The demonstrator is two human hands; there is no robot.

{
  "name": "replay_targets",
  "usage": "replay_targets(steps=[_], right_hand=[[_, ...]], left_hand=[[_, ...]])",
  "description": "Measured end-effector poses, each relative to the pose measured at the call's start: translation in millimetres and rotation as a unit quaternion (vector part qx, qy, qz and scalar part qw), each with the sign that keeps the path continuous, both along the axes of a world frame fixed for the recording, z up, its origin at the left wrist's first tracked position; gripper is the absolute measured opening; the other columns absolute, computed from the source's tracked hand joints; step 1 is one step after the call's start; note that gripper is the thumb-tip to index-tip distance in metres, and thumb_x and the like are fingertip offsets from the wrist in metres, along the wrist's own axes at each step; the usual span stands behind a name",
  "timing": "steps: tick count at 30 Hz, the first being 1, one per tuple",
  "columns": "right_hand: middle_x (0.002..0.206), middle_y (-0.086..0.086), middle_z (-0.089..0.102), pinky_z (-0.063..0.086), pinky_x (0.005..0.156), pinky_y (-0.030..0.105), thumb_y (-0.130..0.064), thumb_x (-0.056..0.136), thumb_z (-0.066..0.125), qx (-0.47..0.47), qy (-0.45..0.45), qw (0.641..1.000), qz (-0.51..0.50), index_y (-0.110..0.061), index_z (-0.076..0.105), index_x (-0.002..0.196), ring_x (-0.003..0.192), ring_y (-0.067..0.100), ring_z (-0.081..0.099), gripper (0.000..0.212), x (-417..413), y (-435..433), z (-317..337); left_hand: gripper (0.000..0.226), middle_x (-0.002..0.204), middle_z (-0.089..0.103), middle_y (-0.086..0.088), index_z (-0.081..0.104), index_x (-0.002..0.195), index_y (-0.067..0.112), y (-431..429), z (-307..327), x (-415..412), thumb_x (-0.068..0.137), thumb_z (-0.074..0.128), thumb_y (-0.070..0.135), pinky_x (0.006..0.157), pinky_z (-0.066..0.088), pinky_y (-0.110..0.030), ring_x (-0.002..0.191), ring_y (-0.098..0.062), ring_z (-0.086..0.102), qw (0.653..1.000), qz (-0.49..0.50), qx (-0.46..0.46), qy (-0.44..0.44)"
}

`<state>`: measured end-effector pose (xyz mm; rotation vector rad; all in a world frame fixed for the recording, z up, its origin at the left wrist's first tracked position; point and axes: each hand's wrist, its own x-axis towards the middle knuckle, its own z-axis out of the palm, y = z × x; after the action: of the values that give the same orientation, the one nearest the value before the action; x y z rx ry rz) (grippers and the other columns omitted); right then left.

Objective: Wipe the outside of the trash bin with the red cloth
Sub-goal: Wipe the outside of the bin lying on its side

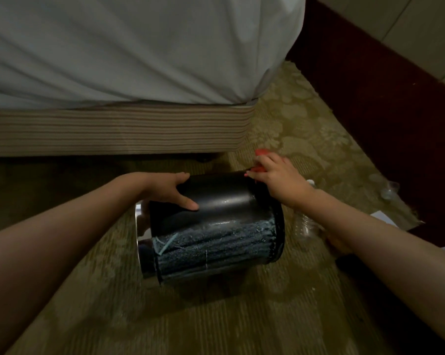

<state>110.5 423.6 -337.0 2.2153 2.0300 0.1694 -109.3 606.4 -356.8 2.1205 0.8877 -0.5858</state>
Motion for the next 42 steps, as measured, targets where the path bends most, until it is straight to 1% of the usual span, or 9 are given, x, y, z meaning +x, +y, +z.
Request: replay_targets(steps=[5,9,14,18,22,25,29,36,42], right_hand=[[0.113,0.015,0.061,0.054,0.074,0.047,-0.001,0.049,0.088,0.061,0.036,0.992,0.108,-0.013,0.065,0.118,0.102,0.035,0.059,0.074,-9,-80,-13],[0.113,0.02,0.061,0.053,0.076,0.048,0.001,0.061,0.08,0.078,0.04,0.991,0.1,-0.012,0.065,0.119,0.101,0.039,0.059,0.061,-4,-76,-13],[0.137,0.015,0.04,0.039,0.096,0.049,-0.004,0.085,0.057,0.075,0.062,0.994,-0.041,-0.019,0.053,0.132,0.127,0.035,0.033,0.05,-6,-18,-12],[0.116,0.018,0.057,0.05,0.079,0.047,-0.004,0.066,0.074,0.149,0.074,0.986,0.0,-0.013,0.064,0.119,0.103,0.037,0.055,0.056,-15,-65,-22],[0.114,0.017,0.06,0.051,0.076,0.041,0.0,0.053,0.085,0.102,0.061,0.992,0.032,-0.012,0.063,0.121,0.099,0.035,0.059,0.073,-24,-106,-33],[0.111,0.021,0.061,0.054,0.07,0.046,0.004,0.057,0.08,0.126,0.041,0.991,0.022,-0.013,0.066,0.117,0.097,0.04,0.06,0.064,-14,-84,-22],[0.13,0.017,0.048,0.046,0.087,0.05,-0.002,0.082,0.062,0.123,0.078,0.988,-0.058,-0.02,0.059,0.127,0.117,0.037,0.043,0.049,-11,-41,-16],[0.117,0.023,0.056,0.05,0.079,0.047,-0.004,0.058,0.085,0.143,0.096,0.984,-0.047,-0.013,0.06,0.125,0.102,0.04,0.056,0.072,-27,-103,-46],[0.122,0.022,0.054,0.051,0.078,0.048,0.001,0.068,0.076,0.163,0.059,0.984,-0.041,-0.017,0.062,0.123,0.105,0.041,0.053,0.06,-6,-59,-29]], left_hand=[[0.123,0.154,0.021,-0.003,0.012,0.147,0.034,7,7,6,0.044,0.071,0.067,0.115,0.021,-0.047,0.14,-0.027,0.023,1.0,-0.006,-0.001,0.027],[0.126,0.155,0.02,-0.002,0.01,0.147,0.035,3,7,5,0.041,0.07,0.068,0.115,0.021,-0.047,0.14,-0.027,0.022,0.999,-0.01,0.006,0.03],[0.128,0.155,0.019,-0.001,0.011,0.147,0.036,5,6,3,0.039,0.071,0.068,0.115,0.02,-0.047,0.141,-0.027,0.021,1.0,-0.001,-0.013,0.021],[0.124,0.154,0.023,-0.002,0.013,0.147,0.033,9,5,4,0.043,0.071,0.066,0.115,0.022,-0.045,0.139,-0.026,0.024,1.0,-0.009,-0.011,0.021],[0.125,0.153,0.025,-0.001,0.014,0.148,0.031,8,6,6,0.042,0.071,0.066,0.115,0.022,-0.042,0.139,-0.024,0.026,1.0,-0.012,0.003,0.021],[0.123,0.154,0.022,-0.001,0.013,0.148,0.033,6,5,4,0.044,0.07,0.067,0.115,0.02,-0.045,0.14,-0.025,0.023,1.0,-0.01,-0.001,0.018],[0.118,0.154,0.022,-0.002,0.016,0.147,0.033,11,7,4,0.047,0.069,0.065,0.115,0.02,-0.043,0.14,-0.026,0.024,1.0,0.006,-0.017,0.011],[0.118,0.153,0.024,-0.004,0.017,0.148,0.029,14,12,8,0.047,0.069,0.063,0.115,0.022,-0.045,0.138,-0.027,0.026,1.0,0.003,-0.019,0.016],[0.115,0.152,0.026,-0.003,0.019,0.147,0.032,17,8,9,0.049,0.07,0.063,0.114,0.023,-0.044,0.137,-0.026,0.028,1.0,0.002,-0.017,0.019]])
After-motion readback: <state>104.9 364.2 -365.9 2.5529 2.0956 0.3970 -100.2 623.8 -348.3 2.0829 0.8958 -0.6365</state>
